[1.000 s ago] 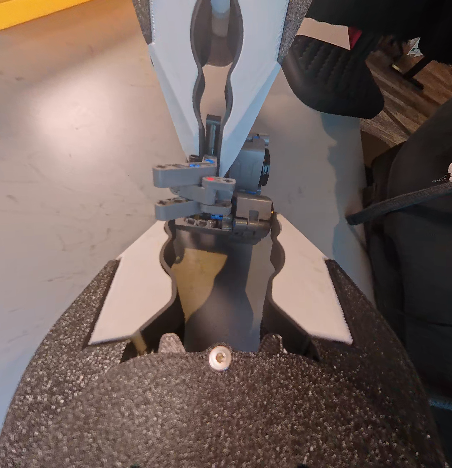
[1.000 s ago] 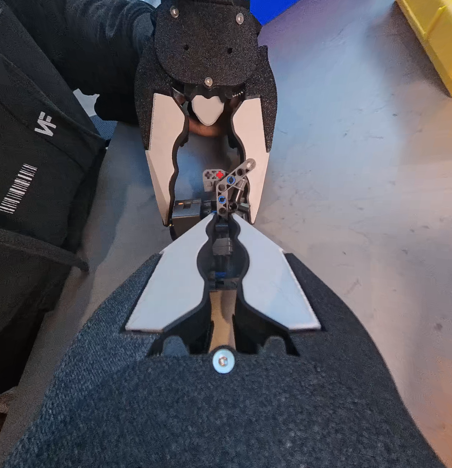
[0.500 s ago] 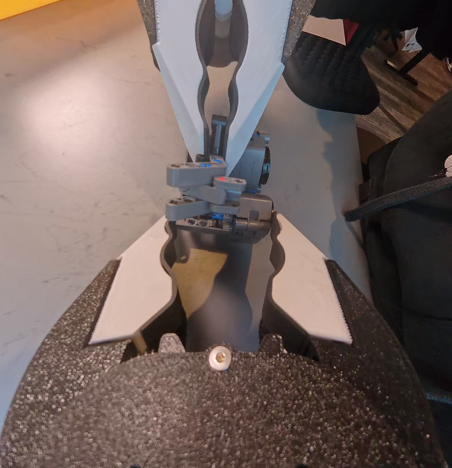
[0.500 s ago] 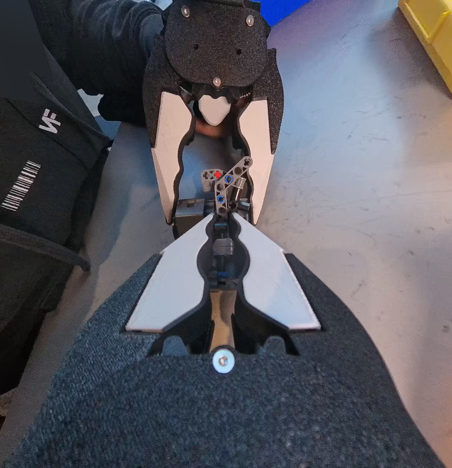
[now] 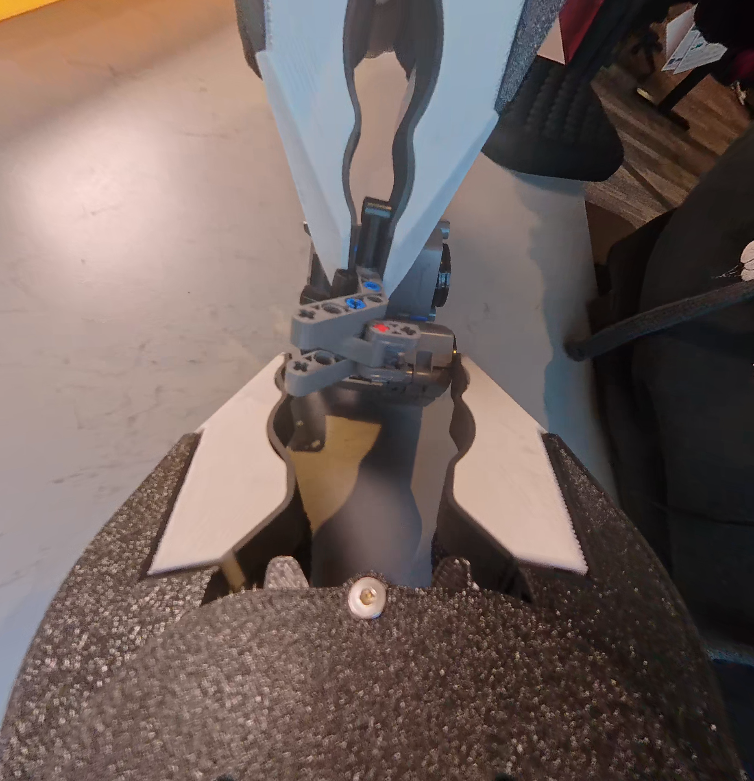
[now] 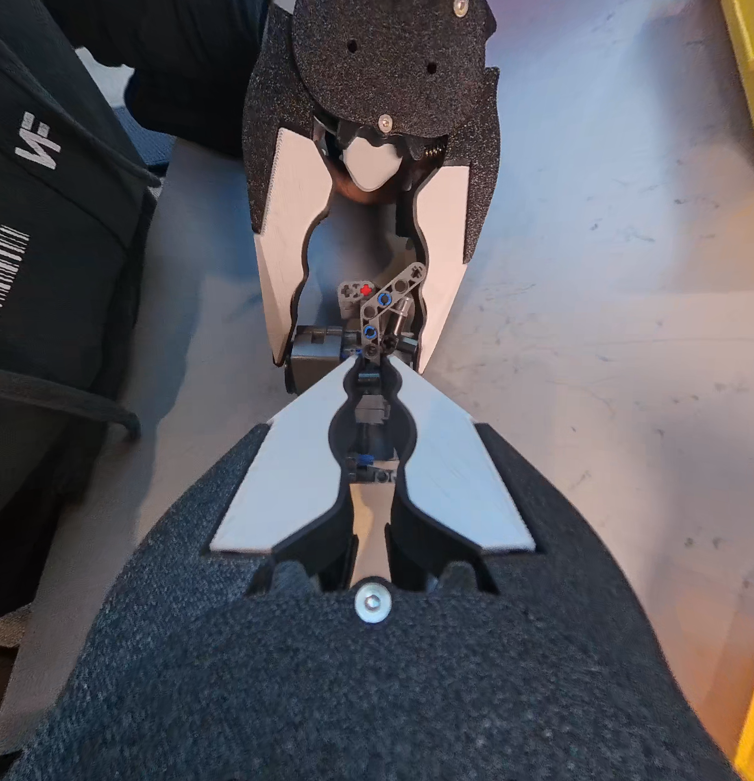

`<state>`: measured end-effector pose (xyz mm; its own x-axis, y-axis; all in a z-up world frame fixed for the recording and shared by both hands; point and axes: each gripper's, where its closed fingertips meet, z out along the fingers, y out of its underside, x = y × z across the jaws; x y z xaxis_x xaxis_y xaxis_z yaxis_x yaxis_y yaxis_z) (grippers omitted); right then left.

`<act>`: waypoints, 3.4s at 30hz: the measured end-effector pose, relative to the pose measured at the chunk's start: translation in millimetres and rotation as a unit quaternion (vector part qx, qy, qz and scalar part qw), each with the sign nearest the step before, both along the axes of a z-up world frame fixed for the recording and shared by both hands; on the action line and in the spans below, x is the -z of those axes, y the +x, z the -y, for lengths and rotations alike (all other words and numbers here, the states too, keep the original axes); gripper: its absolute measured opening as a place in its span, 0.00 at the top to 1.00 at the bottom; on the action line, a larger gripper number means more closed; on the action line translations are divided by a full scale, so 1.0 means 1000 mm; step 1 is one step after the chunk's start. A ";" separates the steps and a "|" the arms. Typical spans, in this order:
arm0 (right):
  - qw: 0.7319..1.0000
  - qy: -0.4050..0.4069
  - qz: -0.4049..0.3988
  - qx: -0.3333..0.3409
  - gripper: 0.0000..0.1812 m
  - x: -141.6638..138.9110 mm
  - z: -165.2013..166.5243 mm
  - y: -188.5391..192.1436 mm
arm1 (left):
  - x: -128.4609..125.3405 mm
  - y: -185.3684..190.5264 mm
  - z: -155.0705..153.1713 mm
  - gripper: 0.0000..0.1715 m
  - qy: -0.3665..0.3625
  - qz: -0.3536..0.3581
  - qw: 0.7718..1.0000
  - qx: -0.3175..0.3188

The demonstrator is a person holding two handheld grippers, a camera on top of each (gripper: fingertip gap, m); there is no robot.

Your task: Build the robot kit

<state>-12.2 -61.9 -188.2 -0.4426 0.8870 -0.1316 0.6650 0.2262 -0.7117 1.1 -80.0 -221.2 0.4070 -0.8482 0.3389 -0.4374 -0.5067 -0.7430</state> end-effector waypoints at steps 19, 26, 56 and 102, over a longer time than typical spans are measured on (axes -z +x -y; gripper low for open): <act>0.996 -0.040 0.085 -0.005 0.96 -0.001 0.005 0.000 | 0.000 0.004 0.004 0.57 0.008 -0.003 1.000 0.015; 0.999 -0.014 0.026 -0.031 0.97 0.002 0.008 0.004 | 0.001 0.002 0.002 0.57 0.000 -0.004 1.000 0.010; 0.988 0.013 -0.012 0.152 0.96 -0.001 -0.005 -0.012 | 0.002 -0.010 -0.009 0.57 0.010 -0.015 1.000 -0.023; 0.983 0.135 -0.112 0.061 0.83 0.014 0.003 0.022 | -0.027 -0.004 -0.043 0.78 -0.027 -0.140 0.989 -0.037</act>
